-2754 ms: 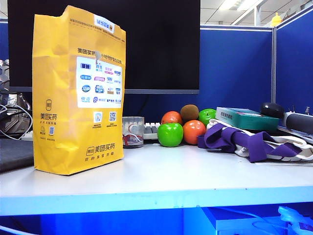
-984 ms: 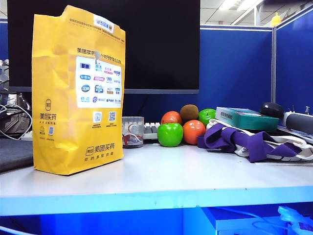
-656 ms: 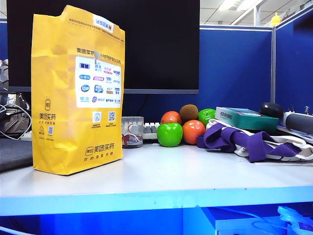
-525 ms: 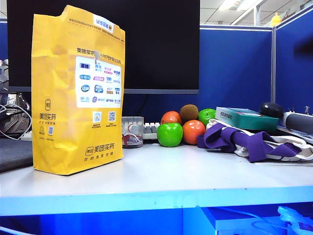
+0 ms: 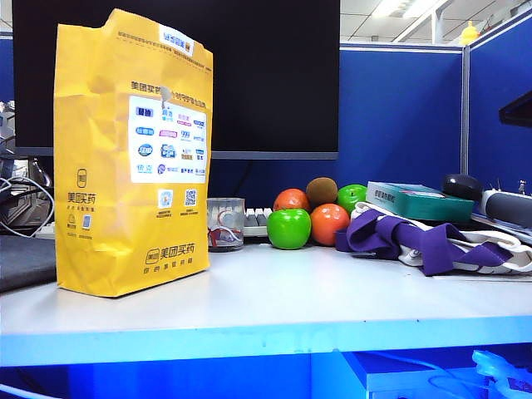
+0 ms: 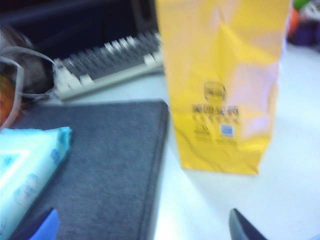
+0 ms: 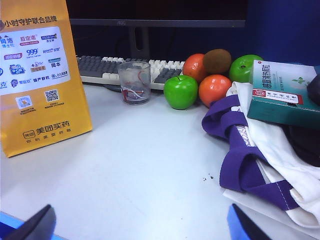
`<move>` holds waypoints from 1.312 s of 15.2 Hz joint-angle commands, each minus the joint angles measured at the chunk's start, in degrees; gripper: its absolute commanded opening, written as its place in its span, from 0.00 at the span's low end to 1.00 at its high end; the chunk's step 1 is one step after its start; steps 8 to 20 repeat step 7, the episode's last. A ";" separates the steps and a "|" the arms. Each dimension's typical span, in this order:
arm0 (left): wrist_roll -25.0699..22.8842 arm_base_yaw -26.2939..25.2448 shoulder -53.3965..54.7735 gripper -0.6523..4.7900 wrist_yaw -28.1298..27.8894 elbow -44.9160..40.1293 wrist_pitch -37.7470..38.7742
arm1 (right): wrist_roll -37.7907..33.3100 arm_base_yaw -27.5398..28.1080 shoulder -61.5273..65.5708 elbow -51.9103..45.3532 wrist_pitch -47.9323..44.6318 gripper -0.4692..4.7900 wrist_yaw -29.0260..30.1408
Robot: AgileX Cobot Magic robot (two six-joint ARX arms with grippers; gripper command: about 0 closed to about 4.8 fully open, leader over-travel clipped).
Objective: Pick up the transparent tape and throw it into the yellow paper bag.
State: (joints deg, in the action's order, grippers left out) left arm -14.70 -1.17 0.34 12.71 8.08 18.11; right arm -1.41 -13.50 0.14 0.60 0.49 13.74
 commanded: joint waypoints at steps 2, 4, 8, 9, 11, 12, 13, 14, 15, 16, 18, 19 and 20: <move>0.13 1.16 -0.09 1.00 0.17 -2.93 -1.29 | -0.07 -0.02 -0.07 -0.48 -0.68 1.00 0.13; 0.13 1.16 -0.09 1.00 0.17 -3.43 5.44 | -0.09 -0.02 -0.07 -0.48 -0.68 1.00 0.13; 0.13 1.18 -0.09 1.00 0.17 -3.43 5.38 | -0.09 -0.02 -0.04 -0.48 -0.63 1.00 0.13; 0.13 1.18 -0.09 1.00 0.17 -3.43 5.38 | -0.09 -0.02 -0.04 -0.48 -0.63 1.00 0.13; 0.13 1.18 -0.09 1.00 0.17 -3.43 5.38 | -0.09 -0.02 -0.04 -0.48 -0.63 1.00 0.13; 0.13 1.18 -0.09 1.00 0.17 -3.43 5.38 | -0.09 -0.02 -0.04 -0.48 -0.63 1.00 0.13; 0.13 1.18 -0.09 1.00 0.17 -3.43 5.38 | -0.09 -0.02 -0.04 -0.48 -0.63 1.00 0.13; 0.13 1.18 -0.09 1.00 0.17 -3.43 5.38 | -0.09 -0.02 -0.04 -0.48 -0.63 1.00 0.13; 0.13 1.18 -0.09 1.00 0.17 -3.43 5.38 | -0.09 -0.02 -0.04 -0.48 -0.63 1.00 0.13; 0.13 1.18 -0.09 1.00 0.17 -3.43 5.38 | -0.09 -0.02 -0.04 -0.48 -0.63 1.00 0.13; 0.13 1.18 -0.09 1.00 0.17 -3.43 5.38 | -0.09 -0.02 -0.04 -0.48 -0.63 1.00 0.13; 0.13 1.18 -0.09 1.00 0.17 -3.43 5.38 | -0.09 -0.02 -0.04 -0.48 -0.63 1.00 0.13; 0.13 1.18 -0.09 1.00 0.17 -3.43 5.38 | -0.09 -0.02 -0.04 -0.48 -0.63 1.00 0.13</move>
